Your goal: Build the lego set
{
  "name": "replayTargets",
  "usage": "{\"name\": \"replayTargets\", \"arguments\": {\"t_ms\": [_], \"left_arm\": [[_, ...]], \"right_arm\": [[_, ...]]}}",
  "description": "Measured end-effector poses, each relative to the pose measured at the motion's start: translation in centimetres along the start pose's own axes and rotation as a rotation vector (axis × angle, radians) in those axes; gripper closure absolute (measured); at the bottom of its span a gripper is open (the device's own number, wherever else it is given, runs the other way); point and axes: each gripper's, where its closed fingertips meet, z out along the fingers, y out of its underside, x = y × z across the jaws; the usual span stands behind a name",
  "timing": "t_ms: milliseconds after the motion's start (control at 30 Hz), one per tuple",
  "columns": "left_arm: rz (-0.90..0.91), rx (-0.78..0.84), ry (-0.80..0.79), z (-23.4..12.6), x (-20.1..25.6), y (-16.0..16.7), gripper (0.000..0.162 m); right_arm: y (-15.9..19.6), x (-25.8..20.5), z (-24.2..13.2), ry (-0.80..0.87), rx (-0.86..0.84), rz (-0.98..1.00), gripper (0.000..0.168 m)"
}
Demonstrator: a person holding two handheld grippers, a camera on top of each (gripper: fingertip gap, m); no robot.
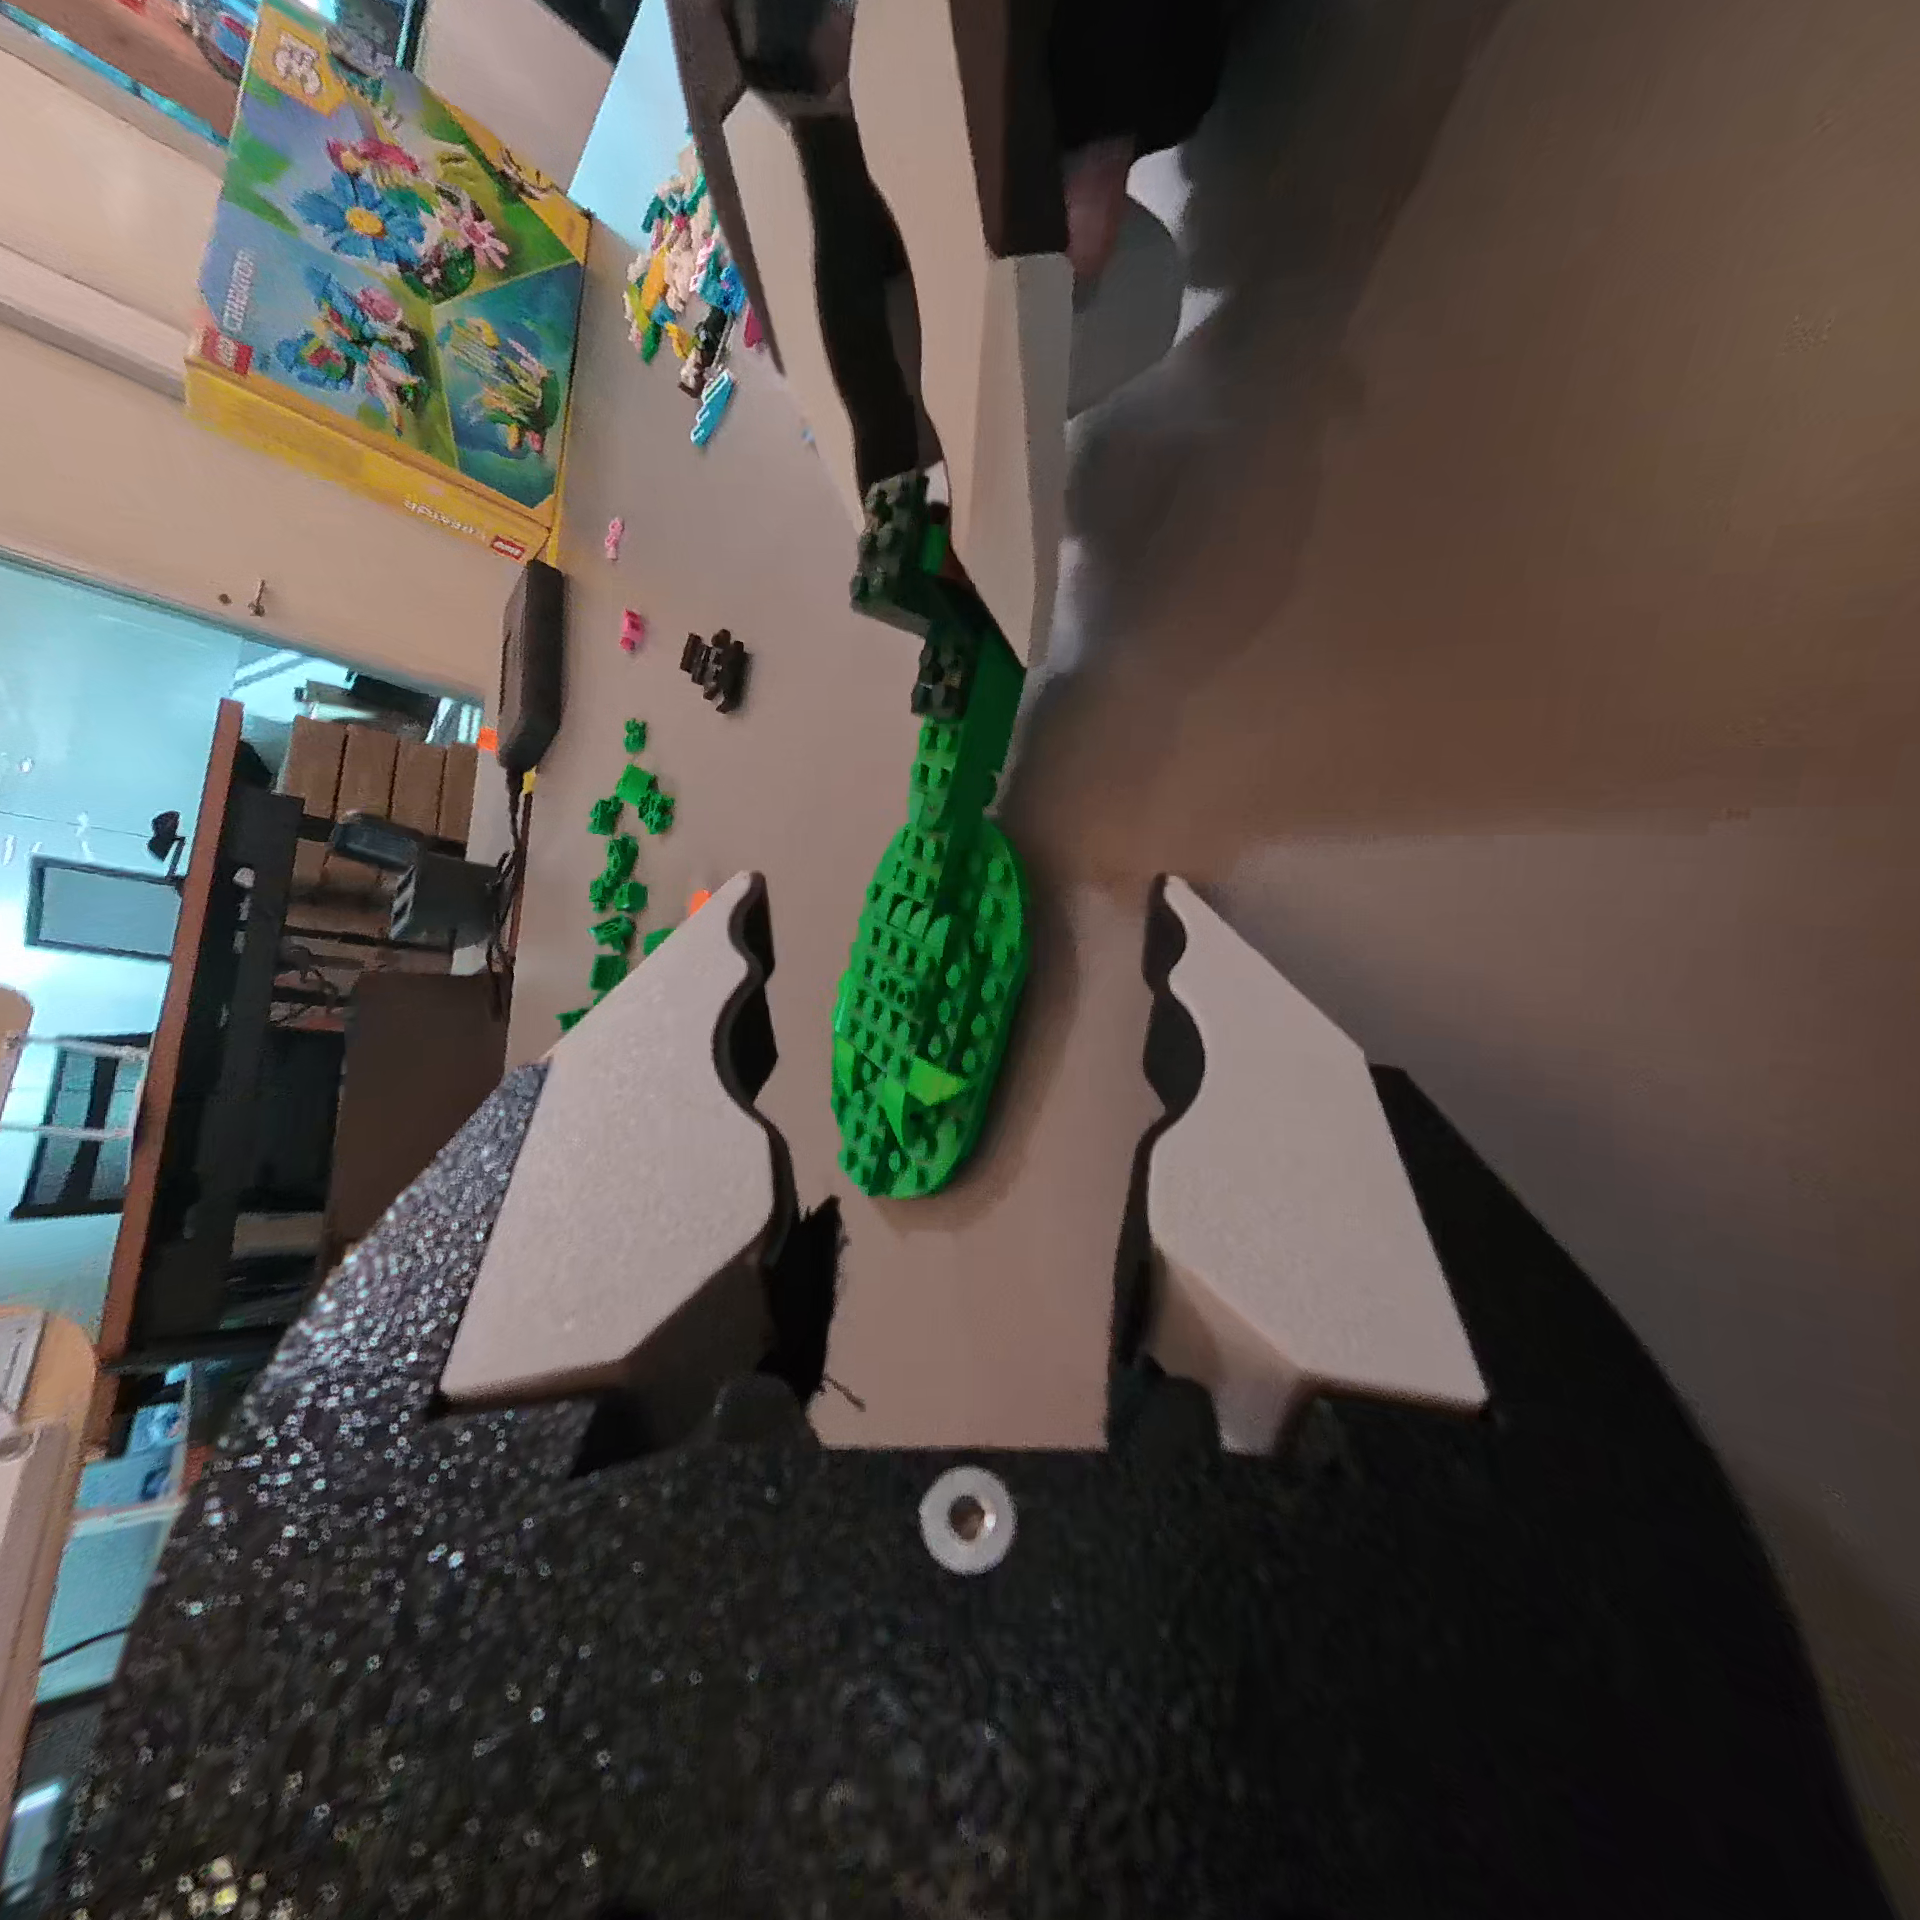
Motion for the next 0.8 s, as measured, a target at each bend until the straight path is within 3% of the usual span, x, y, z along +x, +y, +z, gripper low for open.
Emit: {"name": "replayTargets", "arguments": {"t_ms": [100, 367, 467, 667, 800], "left_arm": [[0.03, -0.051, -0.049, 1.1, -0.6, 0.1, 0.1], [0.249, -0.171, -0.162, 2.0, -0.1, 1.3, 0.142], [0.311, -0.19, -0.218, 1.9, 0.0, 1.2, 0.146], [0.27, -0.246, -0.267, 1.7, -0.7, 1.9, 0.144], [0.363, -0.304, -0.311, 1.7, -1.0, 2.2, 0.151]], "right_arm": [[-0.1, -0.1, 0.0, -0.001, 0.003, -0.004, 0.143], [-0.4, 0.2, -0.2, 0.013, 0.02, -0.016, 0.143], [-0.6, 0.1, -0.2, 0.009, 0.035, -0.006, 0.143], [-0.9, 0.2, -0.3, 0.011, 0.052, 0.012, 0.143], [-1.1, 0.3, -0.4, 0.012, 0.069, 0.021, 0.143]]}}
